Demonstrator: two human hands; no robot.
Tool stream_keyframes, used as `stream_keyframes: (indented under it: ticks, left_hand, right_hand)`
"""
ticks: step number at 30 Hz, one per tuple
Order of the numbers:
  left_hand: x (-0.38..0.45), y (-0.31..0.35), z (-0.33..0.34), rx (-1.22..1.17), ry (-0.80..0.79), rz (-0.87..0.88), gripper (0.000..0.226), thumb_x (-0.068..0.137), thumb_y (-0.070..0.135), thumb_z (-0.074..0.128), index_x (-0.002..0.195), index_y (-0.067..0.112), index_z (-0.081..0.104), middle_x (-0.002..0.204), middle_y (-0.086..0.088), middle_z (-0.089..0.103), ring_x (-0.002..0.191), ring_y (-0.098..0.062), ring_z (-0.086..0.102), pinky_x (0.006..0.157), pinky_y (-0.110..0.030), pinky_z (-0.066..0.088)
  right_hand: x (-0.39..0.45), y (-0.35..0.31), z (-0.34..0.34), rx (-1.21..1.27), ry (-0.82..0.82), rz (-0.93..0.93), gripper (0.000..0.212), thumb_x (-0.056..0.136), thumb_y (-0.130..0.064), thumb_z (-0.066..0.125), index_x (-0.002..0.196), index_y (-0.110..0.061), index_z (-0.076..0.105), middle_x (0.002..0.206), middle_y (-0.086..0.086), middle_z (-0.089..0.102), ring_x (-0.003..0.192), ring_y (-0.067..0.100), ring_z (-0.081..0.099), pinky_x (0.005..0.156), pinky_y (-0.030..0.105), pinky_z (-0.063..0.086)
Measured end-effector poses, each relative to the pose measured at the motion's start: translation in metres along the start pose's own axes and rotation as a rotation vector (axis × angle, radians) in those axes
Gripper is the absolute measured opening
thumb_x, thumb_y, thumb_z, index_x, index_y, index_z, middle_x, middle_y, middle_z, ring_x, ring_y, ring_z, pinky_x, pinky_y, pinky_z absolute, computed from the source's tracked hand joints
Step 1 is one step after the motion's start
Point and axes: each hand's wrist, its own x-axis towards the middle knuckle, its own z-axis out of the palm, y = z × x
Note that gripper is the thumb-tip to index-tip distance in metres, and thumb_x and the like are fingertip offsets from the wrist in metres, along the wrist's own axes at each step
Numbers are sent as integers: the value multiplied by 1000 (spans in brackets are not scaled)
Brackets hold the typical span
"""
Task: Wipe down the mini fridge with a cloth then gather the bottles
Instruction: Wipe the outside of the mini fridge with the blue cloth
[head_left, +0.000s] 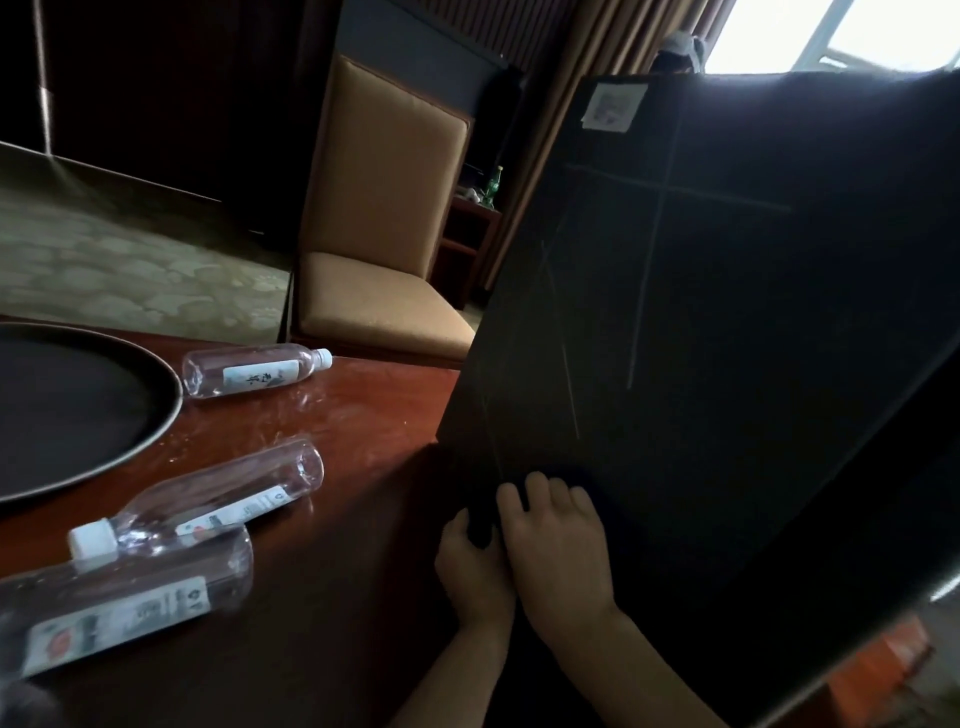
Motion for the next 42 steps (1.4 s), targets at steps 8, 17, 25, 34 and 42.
stream_keyframes:
  ticks: [8,17,25,34,42]
  left_hand:
    - [79,-1,16,13,181,86,15,89,-5,55,88,1,69,81,-10,69,65,-4,57,58,-11,44]
    - [146,10,25,255,205,221,13,93,2,54,89,2,67,85,-11,70,81,-27,66,56,-17,31]
    - [164,25,16,-33,25,174,37,95,-13,38,78,13,57,80,-2,59,70,-4,59,71,-14,37]
    - [131,19,9,-29,71,53,27,89,2,60,67,18,59,65,3,61,63,-10,53,57,-22,40]
    - [73,18,-1,-180,-65,-131,12,82,7,65,78,18,68,84,-13,71,74,-23,62,74,-34,48]
  right_hand:
    - [83,-17,42,-34,-36,-89,28,62,-23,81,82,-16,63,77,11,60,67,25,58,63,36,47]
    - [153,-27,63,8,-10,-124,27,69,-30,76,92,-20,66,90,7,62,81,23,60,72,35,46]
    - [177,-34,63,78,-63,-107,37,45,-33,87,76,-24,68,76,2,64,67,21,61,61,29,48]
    - [156,-21,25,32,-291,-145,29,95,-15,48,124,-11,48,122,16,55,109,32,56,88,39,37]
    - [88,-8,-14,31,-321,-66,27,97,-14,45,123,-11,47,122,16,55,105,31,59,80,36,41]
